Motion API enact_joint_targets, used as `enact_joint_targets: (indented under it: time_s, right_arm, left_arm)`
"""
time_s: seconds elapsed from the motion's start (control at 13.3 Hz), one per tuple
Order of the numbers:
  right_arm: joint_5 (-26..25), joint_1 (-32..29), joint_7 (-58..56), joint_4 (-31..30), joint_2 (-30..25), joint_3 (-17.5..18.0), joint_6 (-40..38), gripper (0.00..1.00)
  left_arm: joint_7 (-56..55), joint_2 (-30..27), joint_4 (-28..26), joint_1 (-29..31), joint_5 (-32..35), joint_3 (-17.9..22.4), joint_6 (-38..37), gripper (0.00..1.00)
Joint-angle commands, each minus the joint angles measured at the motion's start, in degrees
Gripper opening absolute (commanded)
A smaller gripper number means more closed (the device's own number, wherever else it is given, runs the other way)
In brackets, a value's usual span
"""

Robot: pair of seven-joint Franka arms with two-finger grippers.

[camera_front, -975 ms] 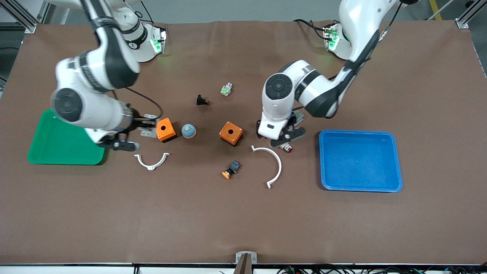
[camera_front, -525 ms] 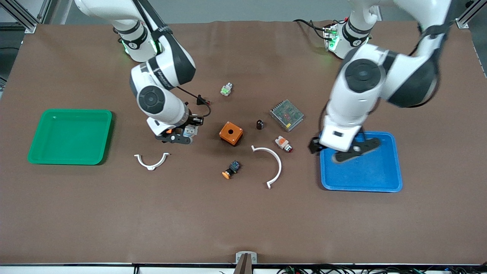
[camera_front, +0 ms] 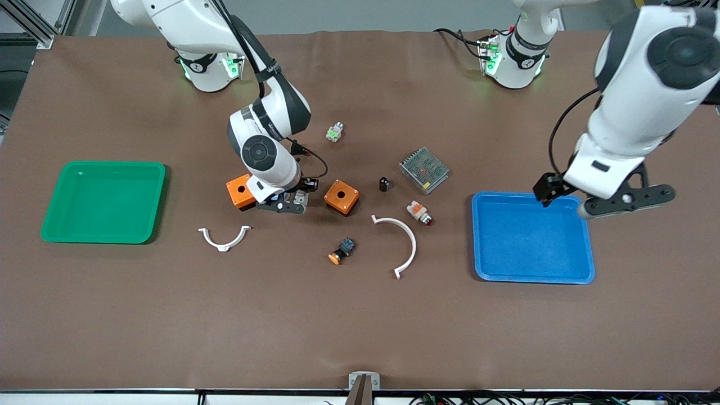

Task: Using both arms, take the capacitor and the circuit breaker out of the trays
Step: 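Lower the breaker beside the orange box while the left gripper withdraws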

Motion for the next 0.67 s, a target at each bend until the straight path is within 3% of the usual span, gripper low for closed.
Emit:
enact_joint_targets:
  time_s: [0.0,0.07,0.15,0.3,0.6]
  right_arm:
    - [1.48,0.23,-0.47,-0.03,0.89,0.17,1.43,0.28]
    - [1.48,0.23,-0.48,-0.03,1.15,0.08,1.35,0.29]
    - [1.48,0.14,-0.48,-0.03,1.16,0.08,1.17,0.38]
    - [1.48,-0.47,0.05,0.05,0.28,0.08,-0.49,0.96]
    - [1.31,-5.02,-1.52,0.93,-10.15,-0.36,-14.96,1.0]
  left_arm:
    - [8.99,-4.93,-1.45,-1.4,-5.63,6.57,-3.84,1.0]
    - [11.64,-5.98,-1.8,-1.41,-7.57,7.82,-4.9,1.0]
    - [13.23,-7.12,-2.85,-1.32,-8.89,8.7,-6.04,1.0]
    - [13.95,-9.85,-5.39,-1.5,-10.39,10.38,-7.2,1.0]
    - [14.12,-13.55,-8.57,-3.43,-11.89,13.11,-7.28,1.0]
